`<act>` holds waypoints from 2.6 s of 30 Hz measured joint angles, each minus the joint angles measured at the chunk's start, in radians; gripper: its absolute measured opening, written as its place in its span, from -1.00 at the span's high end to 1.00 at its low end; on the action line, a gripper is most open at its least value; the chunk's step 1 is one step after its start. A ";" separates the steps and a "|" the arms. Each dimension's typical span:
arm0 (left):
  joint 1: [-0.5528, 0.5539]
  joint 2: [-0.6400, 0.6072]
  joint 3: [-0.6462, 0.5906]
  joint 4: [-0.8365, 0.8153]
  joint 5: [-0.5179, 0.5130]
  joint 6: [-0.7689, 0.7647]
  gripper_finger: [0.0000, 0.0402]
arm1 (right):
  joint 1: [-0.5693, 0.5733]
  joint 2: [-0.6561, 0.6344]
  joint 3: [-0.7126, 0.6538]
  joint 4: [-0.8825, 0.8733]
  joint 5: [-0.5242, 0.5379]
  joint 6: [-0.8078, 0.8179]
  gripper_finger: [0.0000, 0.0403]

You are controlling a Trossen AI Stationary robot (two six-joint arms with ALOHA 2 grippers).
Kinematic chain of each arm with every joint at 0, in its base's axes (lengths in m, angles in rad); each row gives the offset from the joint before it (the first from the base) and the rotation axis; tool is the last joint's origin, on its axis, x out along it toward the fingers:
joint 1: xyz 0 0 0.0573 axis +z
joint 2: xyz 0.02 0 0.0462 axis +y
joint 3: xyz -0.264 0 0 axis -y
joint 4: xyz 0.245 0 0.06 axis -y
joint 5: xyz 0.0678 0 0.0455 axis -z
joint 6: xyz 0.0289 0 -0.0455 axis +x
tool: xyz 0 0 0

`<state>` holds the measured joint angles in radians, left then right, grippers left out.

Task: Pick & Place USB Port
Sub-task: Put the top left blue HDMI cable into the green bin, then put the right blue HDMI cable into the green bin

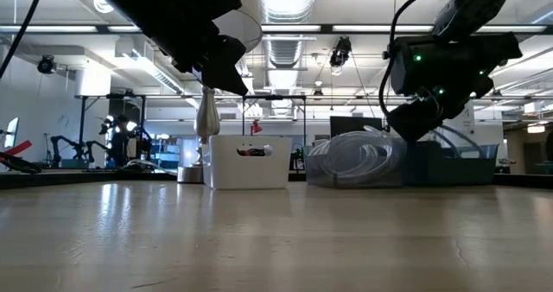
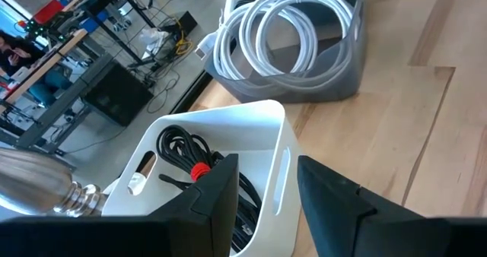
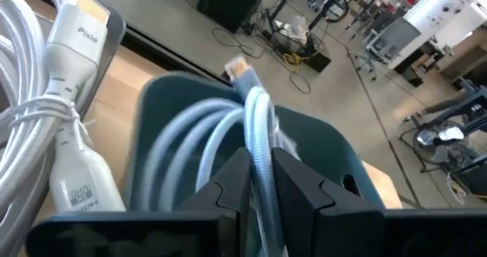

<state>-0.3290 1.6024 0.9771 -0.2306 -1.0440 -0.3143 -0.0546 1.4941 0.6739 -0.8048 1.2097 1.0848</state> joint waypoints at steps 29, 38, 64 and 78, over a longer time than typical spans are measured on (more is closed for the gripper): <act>0.000 0.000 0.000 -0.001 0.000 -0.001 0.30 | -0.015 0.016 0.108 0.006 -0.067 -0.285 0.41; 0.000 0.000 0.000 -0.001 0.000 -0.007 0.30 | 0.005 0.012 0.197 -0.002 -0.143 -0.399 0.37; 0.012 0.000 0.008 0.032 -0.026 0.146 0.30 | 0.425 0.011 0.475 -0.282 -0.601 0.014 0.46; 0.050 0.000 0.008 0.252 0.005 0.372 0.30 | 0.664 0.012 0.325 -0.294 -1.073 0.719 0.49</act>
<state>-0.2789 1.6024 0.9852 0.0219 -1.0386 0.0580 0.6092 1.5066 0.9988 -1.0992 0.1368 1.8036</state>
